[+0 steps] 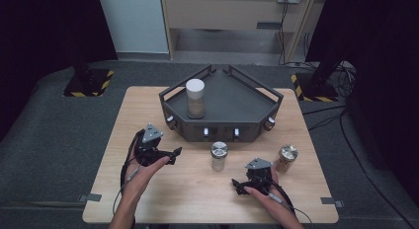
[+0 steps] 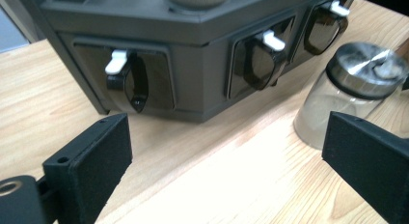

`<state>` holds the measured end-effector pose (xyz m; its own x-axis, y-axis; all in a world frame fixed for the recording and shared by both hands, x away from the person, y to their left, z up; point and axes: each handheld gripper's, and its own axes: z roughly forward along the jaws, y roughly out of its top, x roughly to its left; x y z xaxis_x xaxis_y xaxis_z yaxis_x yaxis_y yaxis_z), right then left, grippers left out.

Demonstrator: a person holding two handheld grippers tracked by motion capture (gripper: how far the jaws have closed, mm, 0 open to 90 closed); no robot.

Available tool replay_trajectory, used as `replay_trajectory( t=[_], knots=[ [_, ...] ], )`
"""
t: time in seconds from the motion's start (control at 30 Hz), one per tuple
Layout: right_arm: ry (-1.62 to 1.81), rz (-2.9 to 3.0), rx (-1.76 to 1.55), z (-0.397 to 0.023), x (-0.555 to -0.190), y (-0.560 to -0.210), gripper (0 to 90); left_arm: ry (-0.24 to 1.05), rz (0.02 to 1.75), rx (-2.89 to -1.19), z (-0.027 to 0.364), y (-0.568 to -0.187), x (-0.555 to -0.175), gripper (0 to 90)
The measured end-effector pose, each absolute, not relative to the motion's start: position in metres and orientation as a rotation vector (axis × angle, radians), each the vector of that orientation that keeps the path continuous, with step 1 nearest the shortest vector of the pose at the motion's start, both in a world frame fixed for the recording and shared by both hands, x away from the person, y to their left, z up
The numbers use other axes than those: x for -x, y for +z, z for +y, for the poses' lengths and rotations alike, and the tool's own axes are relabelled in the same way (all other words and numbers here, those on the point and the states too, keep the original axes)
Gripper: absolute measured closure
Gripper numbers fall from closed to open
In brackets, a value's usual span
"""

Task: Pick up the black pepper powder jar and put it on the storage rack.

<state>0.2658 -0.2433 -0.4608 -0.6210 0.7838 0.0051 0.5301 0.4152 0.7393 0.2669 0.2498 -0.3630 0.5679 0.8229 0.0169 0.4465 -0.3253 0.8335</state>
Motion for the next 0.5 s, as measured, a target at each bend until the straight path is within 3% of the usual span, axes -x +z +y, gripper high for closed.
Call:
replay_trajectory(
  t=[0.5],
  knots=[
    [1.034,2.333,-1.132,-0.243,-0.266,-0.461,0.5,0.555,1.081,-1.996,0.258,-0.388,-0.260,2.3]
  ],
)
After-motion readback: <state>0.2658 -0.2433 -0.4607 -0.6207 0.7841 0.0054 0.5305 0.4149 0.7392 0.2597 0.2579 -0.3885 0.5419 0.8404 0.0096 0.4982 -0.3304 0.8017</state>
